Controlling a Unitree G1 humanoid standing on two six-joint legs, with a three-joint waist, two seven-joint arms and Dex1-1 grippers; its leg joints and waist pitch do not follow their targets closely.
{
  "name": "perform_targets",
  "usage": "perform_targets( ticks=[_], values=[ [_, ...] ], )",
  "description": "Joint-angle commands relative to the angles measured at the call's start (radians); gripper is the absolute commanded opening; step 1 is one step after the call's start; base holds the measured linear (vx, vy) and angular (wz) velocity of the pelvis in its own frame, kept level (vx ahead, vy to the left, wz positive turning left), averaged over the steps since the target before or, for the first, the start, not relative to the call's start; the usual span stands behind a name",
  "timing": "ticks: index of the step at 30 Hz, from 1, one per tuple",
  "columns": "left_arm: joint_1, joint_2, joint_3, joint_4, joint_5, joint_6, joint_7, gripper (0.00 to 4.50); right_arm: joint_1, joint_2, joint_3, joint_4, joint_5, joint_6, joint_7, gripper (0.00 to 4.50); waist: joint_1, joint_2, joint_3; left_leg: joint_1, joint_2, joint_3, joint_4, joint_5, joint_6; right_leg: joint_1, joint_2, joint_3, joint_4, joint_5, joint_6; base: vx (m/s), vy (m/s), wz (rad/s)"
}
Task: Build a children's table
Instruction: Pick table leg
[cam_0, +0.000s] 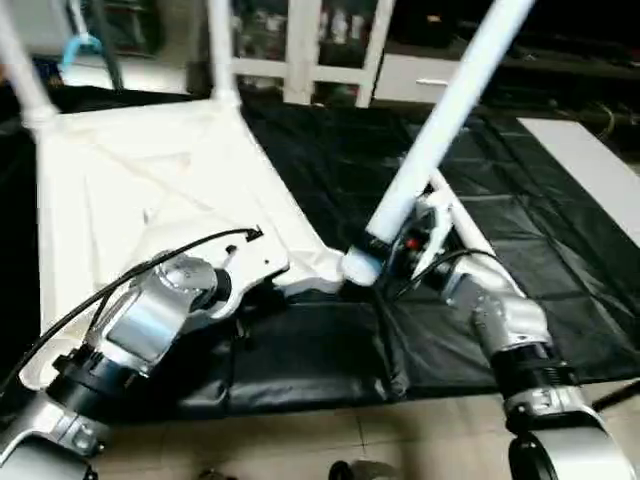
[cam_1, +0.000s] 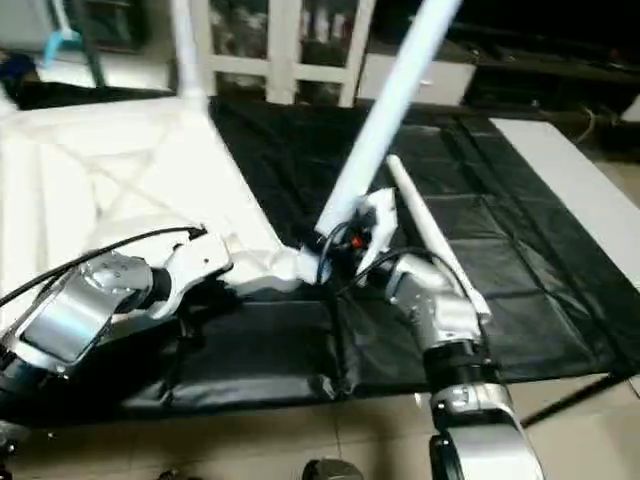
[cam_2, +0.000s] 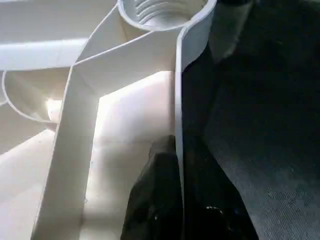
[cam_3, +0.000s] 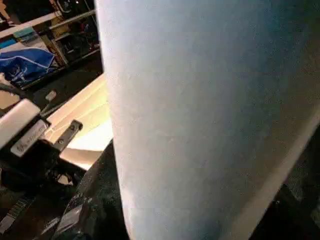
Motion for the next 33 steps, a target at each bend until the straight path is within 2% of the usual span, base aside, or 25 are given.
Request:
perform_targets(
  ticks=[1,4,5,6,7,8,9,10,11,12,13,14,15,16,17,18,20,22,27,33],
  values=[
    [0.041,0.0,-0.001,-0.014,0.016,0.047,0.028,0.0,-0.043,-0.006,-0.024,0.018,0.0,-0.033,-0.008,1.91,0.008,0.013,-0.05,0.017,0.038,-0.027,-0.101,-0.405,-0.037,0.031,-0.064,0.035,-0.078,-0.449,-0.181,0.0,0.0,0.0],
    [0.054,0.005,-0.014,-0.042,-0.001,0.0,-0.003,0.0,-0.055,-0.003,-0.031,0.04,-0.004,-0.053,-0.006,1.91,0.011,0.011,-0.052,0.015,0.039,-0.017,-0.1,-0.329,-0.012,0.031,-0.058,0.038,-0.073,-0.349,-0.199,0.0,0.0,0.0],
    [0.063,0.012,-0.028,-0.055,-0.017,-0.05,-0.041,0.0,-0.065,-0.003,-0.034,0.056,0.0,-0.054,0.01,1.91,0.014,0.006,-0.048,0.016,0.038,-0.012,-0.1,-0.308,0.002,0.029,-0.056,0.04,-0.071,-0.326,-0.205,0.0,0.0,0.0],
    [0.065,0.012,-0.031,-0.061,-0.02,-0.05,-0.046,0.0,-0.067,-0.003,-0.033,0.06,0.001,-0.051,0.018,1.91,0.018,0.007,-0.049,0.016,0.037,-0.011,-0.099,-0.296,0.009,0.03,-0.057,0.04,-0.071,-0.319,-0.207,0.0,0.0,0.0],
    [0.066,0.012,-0.034,-0.067,-0.023,-0.049,-0.05,0.0,-0.07,-0.004,-0.032,0.064,0.003,-0.048,0.025,1.91,0.022,0.003,-0.049,0.017,0.038,-0.007,-0.098,-0.269,0.019,0.031,-0.056,0.042,-0.068,-0.297,-0.21,0.0,0.0,0.0],
    [0.07,0.007,-0.039,-0.094,-0.034,-0.033,-0.053,0.0,-0.077,-0.005,-0.027,0.082,0.005,-0.038,0.052,1.91,0.029,0.004,-0.05,0.023,0.04,-0.001,-0.095,-0.226,0.029,0.029,-0.055,0.043,-0.063,-0.247,-0.223,0.061,-0.022,0.06],
    [0.07,0.005,-0.041,-0.1,-0.034,-0.028,-0.05,0.0,-0.078,-0.005,-0.027,0.085,0.006,-0.035,0.057,1.91,0.03,-0.001,-0.048,0.023,0.04,0.002,-0.094,-0.205,0.037,0.029,-0.053,0.043,-0.06,-0.219,-0.231,0.061,-0.022,0.06],
    [0.07,0.005,-0.041,-0.101,-0.034,-0.027,-0.05,0.0,-0.078,-0.005,-0.027,0.085,0.006,-0.035,0.058,1.91,0.033,-0.001,-0.049,0.024,0.04,0.005,-0.093,-0.165,0.052,0.031,-0.052,0.044,-0.053,-0.174,-0.244,0.065,-0.022,0.08],
    [0.071,0.005,-0.048,-0.105,-0.033,-0.037,-0.051,0.0,-0.078,-0.004,-0.025,0.086,0.01,-0.023,0.069,1.91,0.038,0.0,-0.049,0.031,0.041,0.013,-0.089,-0.123,0.071,0.028,-0.049,0.045,-0.049,-0.121,-0.261,0.07,-0.019,0.09],
    [0.07,0.003,-0.05,-0.106,-0.033,-0.036,-0.052,0.0,-0.077,-0.005,-0.024,0.085,0.012,-0.017,0.074,1.91,0.039,-0.005,-0.047,0.029,0.041,0.015,-0.089,-0.098,0.082,0.03,-0.046,0.045,-0.045,-0.094,-0.267,0.07,-0.019,0.09],
    [0.074,-0.004,-0.05,-0.109,-0.032,-0.044,-0.047,0.0,-0.075,-0.006,-0.015,0.089,0.016,0.002,0.094,1.91,0.043,-0.015,-0.046,0.022,0.04,0.016,-0.09,-0.059,0.099,0.037,-0.047,0.045,-0.038,-0.064,-0.27,0.064,-0.013,0.03],
    [0.075,-0.007,-0.049,-0.11,-0.032,-0.048,-0.046,0.0,-0.075,-0.006,-0.012,0.091,0.017,0.008,0.1,1.91,0.049,-0.01,-0.046,0.026,0.041,0.016,-0.09,-0.039,0.107,0.036,-0.047,0.045,-0.037,-0.051,-0.274,0.0,0.0,0.0],
    [0.075,-0.01,-0.052,-0.111,-0.028,-0.048,-0.043,0.0,-0.073,-0.008,-0.006,0.095,0.014,0.011,0.107,1.91,0.048,-0.018,-0.042,0.027,0.041,0.019,-0.09,-0.039,0.11,0.034,-0.046,0.045,-0.039,-0.056,-0.273,0.0,0.0,0.0],
    [0.074,-0.013,-0.052,-0.112,-0.029,-0.047,-0.041,0.0,-0.071,-0.01,-0.004,0.099,0.011,0.014,0.111,1.91,0.051,-0.015,-0.039,0.027,0.042,0.017,-0.092,-0.059,0.105,0.034,-0.05,0.045,-0.042,-0.092,-0.27,0.0,0.0,0.0],
    [0.073,-0.019,-0.051,-0.112,-0.027,-0.046,-0.038,0.0,-0.07,-0.013,0.0,0.11,0.008,0.02,0.122,1.91,0.049,-0.021,-0.033,0.025,0.043,0.016,-0.095,-0.092,0.091,0.033,-0.052,0.045,-0.049,-0.154,-0.257,0.0,0.0,0.0],
    [0.073,-0.021,-0.052,-0.112,-0.025,-0.053,-0.039,0.0,-0.07,-0.016,0.005,0.118,0.003,0.022,0.129,1.91,0.048,-0.022,-0.03,0.025,0.044,0.015,-0.097,-0.115,0.082,0.032,-0.052,0.045,-0.054,-0.195,-0.247,0.0,0.0,0.0],
    [0.076,-0.02,-0.049,-0.112,-0.028,-0.069,-0.047,0.0,-0.076,-0.018,0.007,0.138,-0.008,0.015,0.138,1.91,0.046,-0.021,-0.023,0.031,0.046,0.01,-0.102,-0.195,0.039,0.024,-0.055,0.047,-0.069,-0.326,-0.205,0.0,0.0,0.0],
    [0.079,-0.016,-0.046,-0.112,-0.032,-0.086,-0.053,0.0,-0.085,-0.02,0.01,0.157,-0.024,-0.003,0.132,1.91,0.043,-0.022,-0.023,0.028,0.046,0.006,-0.105,-0.221,0.017,0.024,-0.057,0.047,-0.07,-0.37,-0.187,0.0,0.0,0.0],
    [0.085,-0.005,-0.044,-0.126,-0.05,-0.103,-0.067,0.0,-0.107,-0.027,-0.004,0.205,-0.041,-0.034,0.123,1.91,0.043,-0.024,-0.024,0.028,0.044,0.009,-0.104,-0.188,0.022,0.024,-0.055,0.048,-0.066,-0.315,-0.196,0.0,0.0,0.0],
    [0.095,-0.007,-0.035,-0.126,-0.069,-0.15,-0.101,0.0,-0.124,-0.033,-0.007,0.282,-0.059,-0.064,0.109,1.91,0.048,-0.025,-0.024,0.032,0.043,0.018,-0.099,-0.118,0.062,0.023,-0.051,0.05,-0.057,-0.218,-0.231,0.0,0.0,0.0]
  ],
)
